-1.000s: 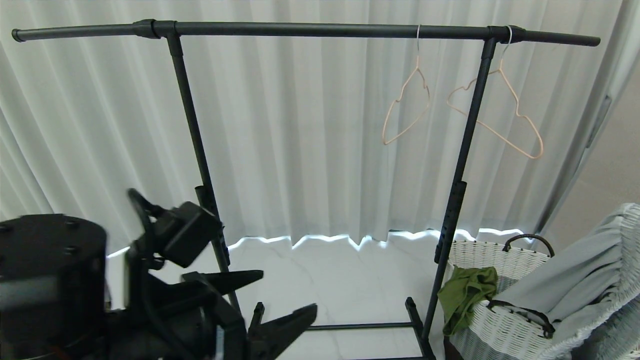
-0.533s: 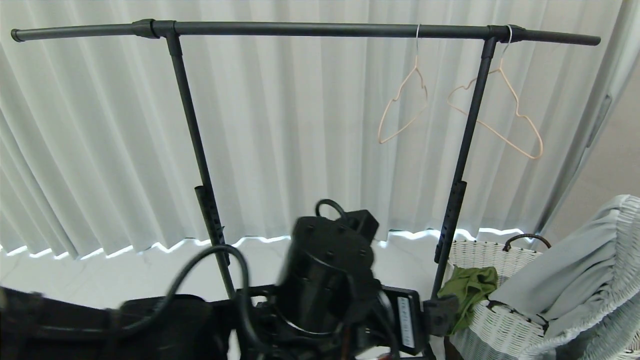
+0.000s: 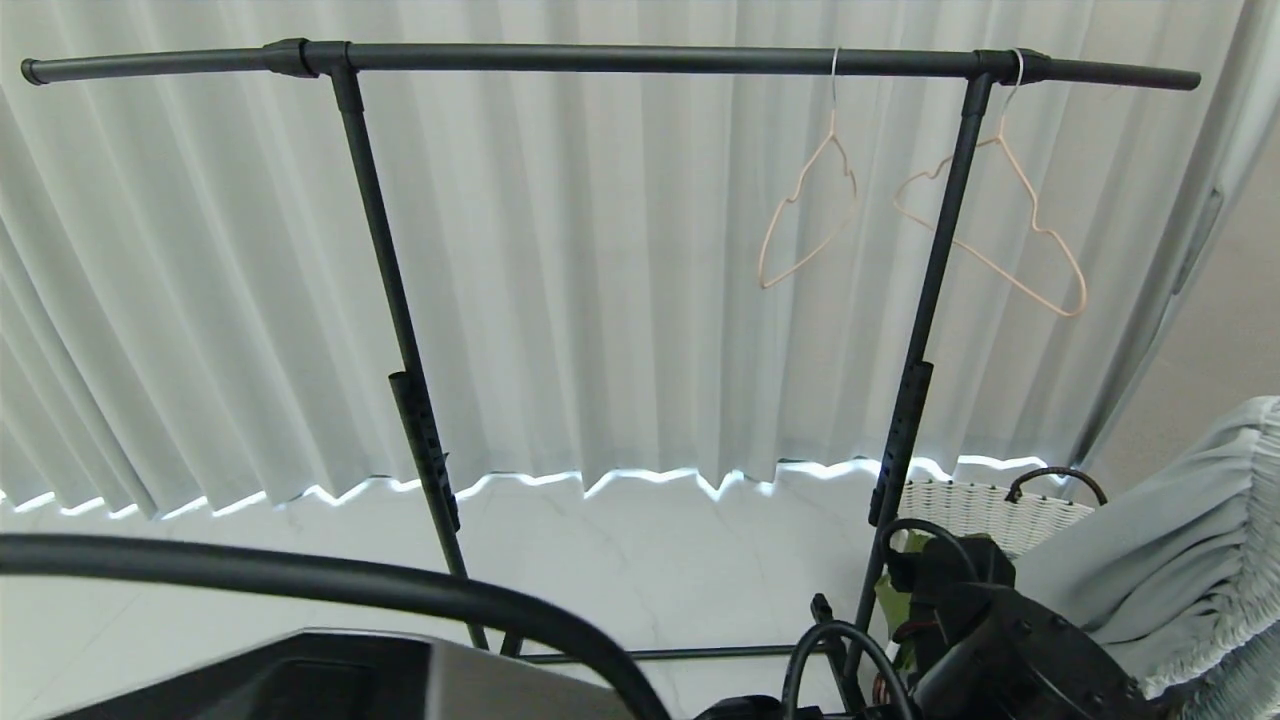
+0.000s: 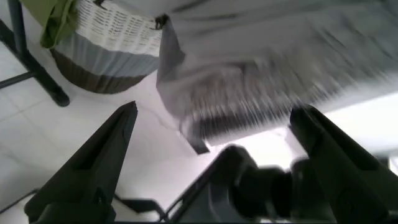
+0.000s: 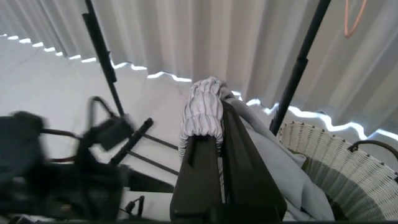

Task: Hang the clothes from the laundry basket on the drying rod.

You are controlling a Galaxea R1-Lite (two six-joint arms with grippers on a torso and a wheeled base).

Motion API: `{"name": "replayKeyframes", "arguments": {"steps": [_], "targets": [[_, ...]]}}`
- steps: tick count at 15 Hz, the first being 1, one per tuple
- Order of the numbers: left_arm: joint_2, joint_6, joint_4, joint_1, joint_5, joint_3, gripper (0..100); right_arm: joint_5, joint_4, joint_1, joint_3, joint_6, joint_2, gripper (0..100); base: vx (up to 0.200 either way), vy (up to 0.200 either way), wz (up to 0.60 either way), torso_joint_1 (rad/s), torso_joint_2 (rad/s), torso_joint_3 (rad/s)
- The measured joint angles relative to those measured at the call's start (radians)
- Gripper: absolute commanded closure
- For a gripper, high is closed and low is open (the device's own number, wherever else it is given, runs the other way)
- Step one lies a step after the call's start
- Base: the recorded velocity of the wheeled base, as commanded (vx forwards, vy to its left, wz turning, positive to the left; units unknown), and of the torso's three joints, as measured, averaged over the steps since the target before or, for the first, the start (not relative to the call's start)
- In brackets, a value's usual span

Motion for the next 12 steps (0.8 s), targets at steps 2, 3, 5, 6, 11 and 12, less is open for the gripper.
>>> {"name": "replayKeyframes", "arguments": {"steps": [2, 3, 5, 6, 11, 12], "targets": [[0.066, -0.003, 0.000, 0.020, 0.007, -0.052, 0, 0.000, 0.000, 0.015, 0.001, 0.000, -0.007, 100, 0.000, 0.000, 0.00, 0.000, 0.00, 0.000], [0.098, -0.002, 0.000, 0.028, 0.018, -0.066, 0, 0.000, 0.000, 0.021, 0.001, 0.001, -0.009, 100, 0.000, 0.000, 0.00, 0.000, 0.00, 0.000], [0.144, 0.000, 0.000, 0.042, 0.040, -0.068, 0, 0.000, 0.000, 0.026, 0.001, 0.002, -0.012, 100, 0.000, 0.000, 0.00, 0.000, 0.00, 0.000], [0.160, -0.001, 0.001, 0.045, 0.044, -0.059, 0, 0.000, 0.000, 0.026, 0.001, 0.003, -0.013, 100, 0.000, 0.000, 0.00, 0.000, 0.00, 0.000], [0.148, -0.019, 0.000, 0.047, 0.095, -0.026, 100, -0.006, 0.000, 0.025, 0.002, 0.016, -0.013, 100, 0.000, 0.000, 0.00, 0.000, 0.00, 0.000], [0.127, -0.027, -0.001, 0.044, 0.133, -0.016, 100, -0.007, -0.002, 0.023, 0.002, 0.016, -0.011, 100, 0.000, 0.000, 0.00, 0.000, 0.00, 0.000]]}}
